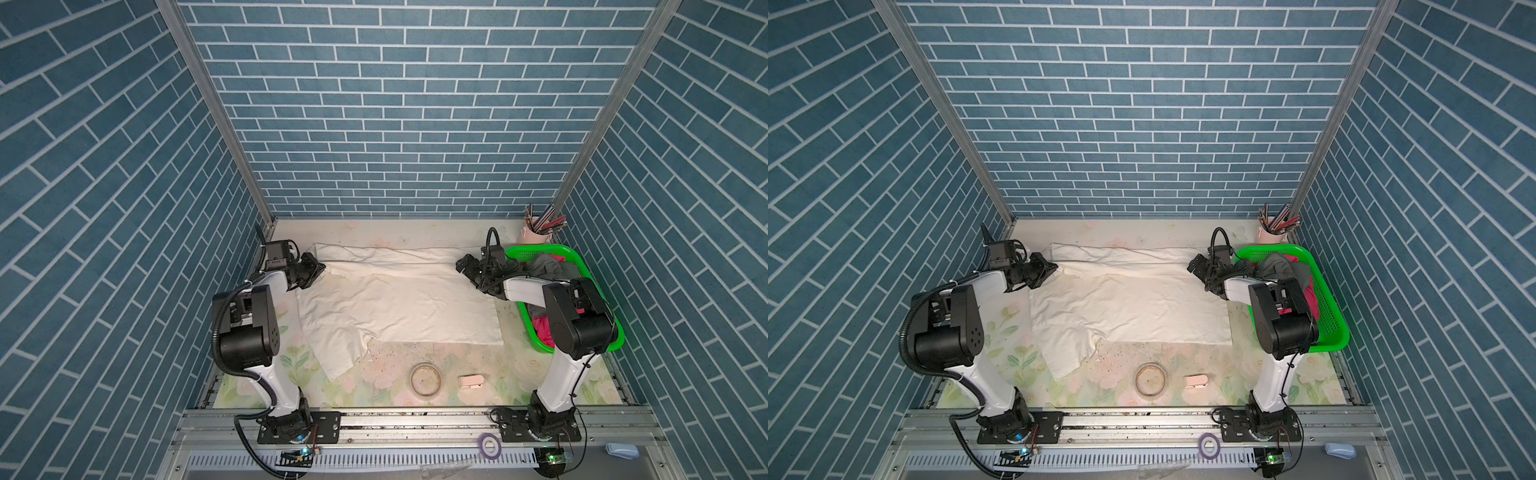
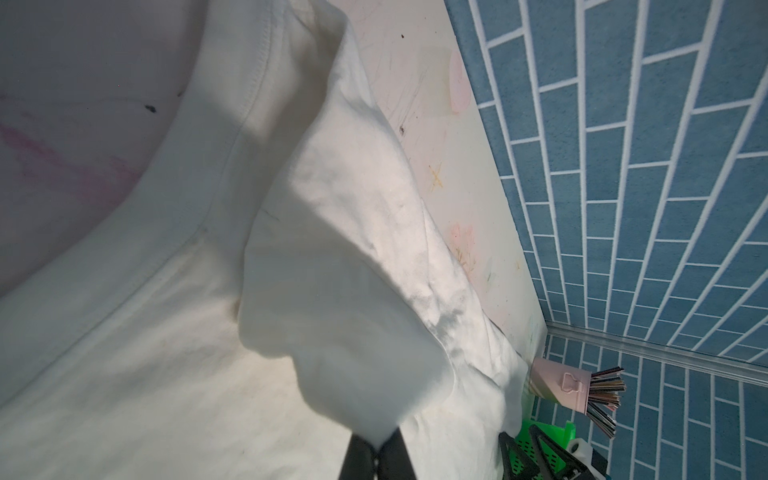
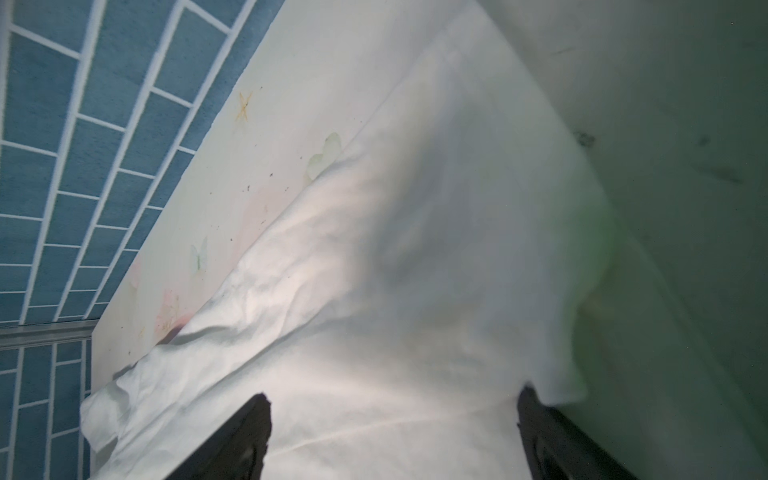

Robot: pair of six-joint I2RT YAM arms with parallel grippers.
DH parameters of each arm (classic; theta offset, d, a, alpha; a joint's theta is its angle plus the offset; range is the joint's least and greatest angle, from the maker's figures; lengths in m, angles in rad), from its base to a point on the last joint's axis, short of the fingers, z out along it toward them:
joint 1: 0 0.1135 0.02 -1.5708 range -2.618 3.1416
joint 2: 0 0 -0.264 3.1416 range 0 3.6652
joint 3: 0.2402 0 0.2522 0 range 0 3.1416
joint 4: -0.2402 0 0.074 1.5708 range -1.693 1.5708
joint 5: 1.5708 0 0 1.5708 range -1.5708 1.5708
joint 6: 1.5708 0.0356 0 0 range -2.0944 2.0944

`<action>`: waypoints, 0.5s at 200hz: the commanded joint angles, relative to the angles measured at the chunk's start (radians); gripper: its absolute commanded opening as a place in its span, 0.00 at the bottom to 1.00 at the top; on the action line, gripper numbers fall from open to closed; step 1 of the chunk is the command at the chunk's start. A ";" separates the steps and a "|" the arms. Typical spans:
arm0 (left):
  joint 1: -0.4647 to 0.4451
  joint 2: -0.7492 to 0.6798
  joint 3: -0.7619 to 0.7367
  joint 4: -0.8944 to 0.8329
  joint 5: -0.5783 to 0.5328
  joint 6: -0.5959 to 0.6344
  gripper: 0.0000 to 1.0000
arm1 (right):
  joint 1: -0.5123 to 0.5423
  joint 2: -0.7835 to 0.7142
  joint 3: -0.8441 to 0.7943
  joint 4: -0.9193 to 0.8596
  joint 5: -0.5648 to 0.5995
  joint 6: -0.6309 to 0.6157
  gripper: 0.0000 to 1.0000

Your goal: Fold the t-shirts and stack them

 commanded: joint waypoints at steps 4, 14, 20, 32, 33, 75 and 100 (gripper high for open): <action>0.005 0.013 0.023 -0.005 0.009 0.010 0.00 | 0.003 -0.044 -0.028 -0.003 0.057 0.043 0.93; 0.006 0.013 0.022 -0.003 0.009 0.008 0.00 | -0.002 -0.024 -0.019 0.008 0.034 0.040 0.93; 0.005 0.013 0.020 -0.002 0.009 0.008 0.00 | -0.004 -0.011 -0.007 0.010 0.022 0.041 0.93; 0.006 0.011 0.017 -0.002 0.009 0.008 0.00 | -0.006 0.014 0.010 0.029 0.007 0.041 0.93; 0.006 0.011 0.018 -0.002 0.009 0.008 0.00 | -0.006 0.016 0.011 0.032 0.006 0.040 0.93; 0.006 0.008 0.010 -0.001 0.009 0.009 0.00 | 0.002 0.077 0.062 0.092 -0.052 0.073 0.93; 0.006 0.011 0.008 0.004 0.010 0.006 0.00 | -0.006 0.068 0.067 0.068 0.020 0.100 0.93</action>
